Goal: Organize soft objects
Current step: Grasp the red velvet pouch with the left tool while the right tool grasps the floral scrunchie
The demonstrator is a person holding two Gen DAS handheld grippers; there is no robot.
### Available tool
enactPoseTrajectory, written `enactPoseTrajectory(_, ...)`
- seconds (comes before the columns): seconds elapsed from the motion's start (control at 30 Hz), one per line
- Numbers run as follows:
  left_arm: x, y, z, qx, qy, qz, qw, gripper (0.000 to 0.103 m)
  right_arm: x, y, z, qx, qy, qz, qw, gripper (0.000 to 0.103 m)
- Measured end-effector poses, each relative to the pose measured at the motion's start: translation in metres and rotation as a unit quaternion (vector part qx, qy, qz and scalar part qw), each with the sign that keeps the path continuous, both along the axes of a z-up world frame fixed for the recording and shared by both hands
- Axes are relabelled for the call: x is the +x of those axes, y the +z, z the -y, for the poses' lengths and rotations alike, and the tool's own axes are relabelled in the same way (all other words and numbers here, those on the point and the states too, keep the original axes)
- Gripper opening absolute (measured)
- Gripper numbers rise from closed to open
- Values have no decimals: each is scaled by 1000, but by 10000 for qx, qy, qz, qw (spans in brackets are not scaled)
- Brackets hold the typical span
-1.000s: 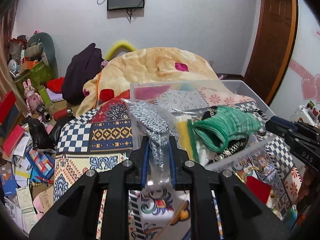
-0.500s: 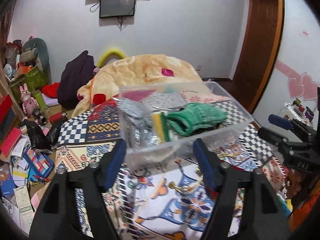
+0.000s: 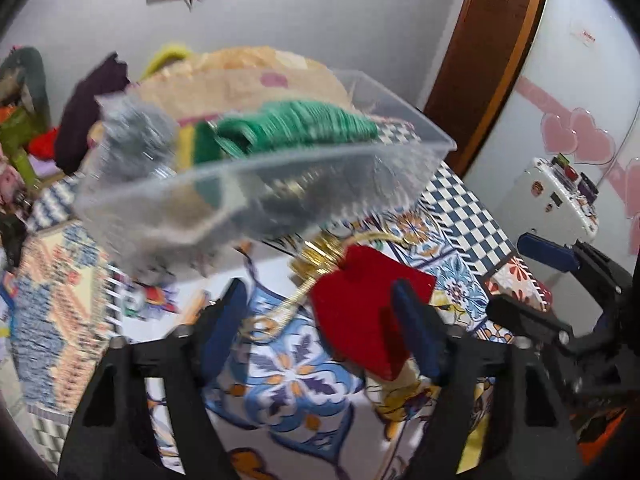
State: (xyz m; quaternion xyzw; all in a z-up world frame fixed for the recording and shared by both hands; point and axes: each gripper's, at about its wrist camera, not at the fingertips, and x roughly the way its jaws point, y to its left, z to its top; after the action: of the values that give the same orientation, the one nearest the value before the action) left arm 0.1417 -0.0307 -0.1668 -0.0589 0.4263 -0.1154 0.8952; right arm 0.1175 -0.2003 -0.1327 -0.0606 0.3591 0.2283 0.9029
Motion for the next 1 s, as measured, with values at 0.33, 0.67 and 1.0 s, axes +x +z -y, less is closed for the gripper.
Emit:
enactPoseTrajectory(0.33,-14,-2,-6,-21,50,80,10000,14,-12,-9,-8,125,241,-237,9994,84)
enactPoseTrajectory(0.67,-56,27,-47,151,684,545,9961,13,-19,-32,-47,11,800,-631,9948,84)
enactPoseTrajectory(1.0,-70,35,-51,165,781,701,9943,13,-32,-39,-64,-630,1002,-227,9927,49)
